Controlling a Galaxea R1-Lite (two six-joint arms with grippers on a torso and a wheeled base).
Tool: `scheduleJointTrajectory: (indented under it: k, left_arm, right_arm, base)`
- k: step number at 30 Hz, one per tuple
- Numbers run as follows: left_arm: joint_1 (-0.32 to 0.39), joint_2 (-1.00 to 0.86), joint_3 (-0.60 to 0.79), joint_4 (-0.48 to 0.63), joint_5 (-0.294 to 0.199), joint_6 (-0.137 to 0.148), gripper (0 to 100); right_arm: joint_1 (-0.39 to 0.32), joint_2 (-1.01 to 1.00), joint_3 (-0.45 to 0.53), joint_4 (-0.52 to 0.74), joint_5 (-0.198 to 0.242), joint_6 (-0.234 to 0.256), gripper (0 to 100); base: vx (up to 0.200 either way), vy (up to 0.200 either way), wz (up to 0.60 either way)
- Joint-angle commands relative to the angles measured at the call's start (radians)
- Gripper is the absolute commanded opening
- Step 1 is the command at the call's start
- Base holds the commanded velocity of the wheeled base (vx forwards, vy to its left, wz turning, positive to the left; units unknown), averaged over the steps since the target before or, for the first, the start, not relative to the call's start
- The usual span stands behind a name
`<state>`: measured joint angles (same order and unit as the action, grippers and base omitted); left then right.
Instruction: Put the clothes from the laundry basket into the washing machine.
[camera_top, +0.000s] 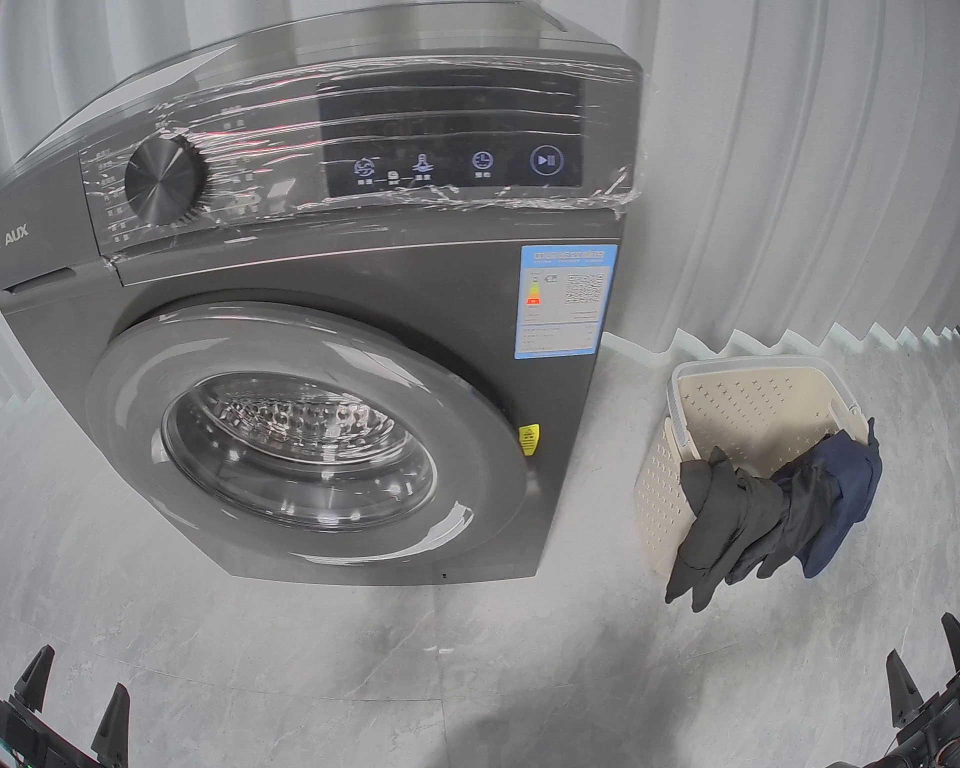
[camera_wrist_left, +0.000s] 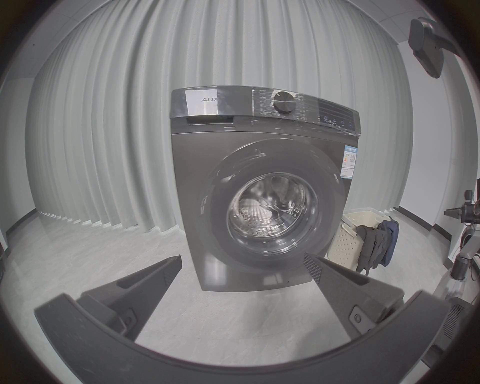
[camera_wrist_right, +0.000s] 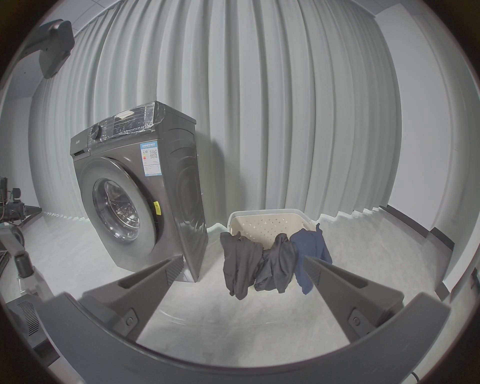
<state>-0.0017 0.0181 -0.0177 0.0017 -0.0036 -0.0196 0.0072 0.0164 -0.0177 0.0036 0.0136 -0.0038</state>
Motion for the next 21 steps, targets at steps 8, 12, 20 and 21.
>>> scheduleJointTrajectory:
  k: [8,12,20,21]
  left_arm:
    - [0.0,-0.015,0.016,0.001,-0.001,0.0,100]
    - [0.0,-0.015,0.016,0.001,-0.001,-0.002,100]
    - [0.0,-0.015,0.016,0.0,-0.001,-0.002,100]
    - [0.0,-0.015,0.016,0.0,-0.001,-0.003,100]
  right_arm:
    - [0.0,-0.016,0.016,-0.001,0.0,-0.001,100]
    - [0.0,-0.016,0.016,-0.002,0.0,-0.001,100]
    - [0.0,-0.016,0.016,-0.002,0.0,-0.001,100]
    - [-0.001,-0.016,0.016,-0.002,0.0,-0.001,100]
  base:
    - [0.0,0.0,0.0]
    - [0.0,0.0,0.0]
    - [0.0,0.175,0.0]
    - [0.0,0.2,0.0]
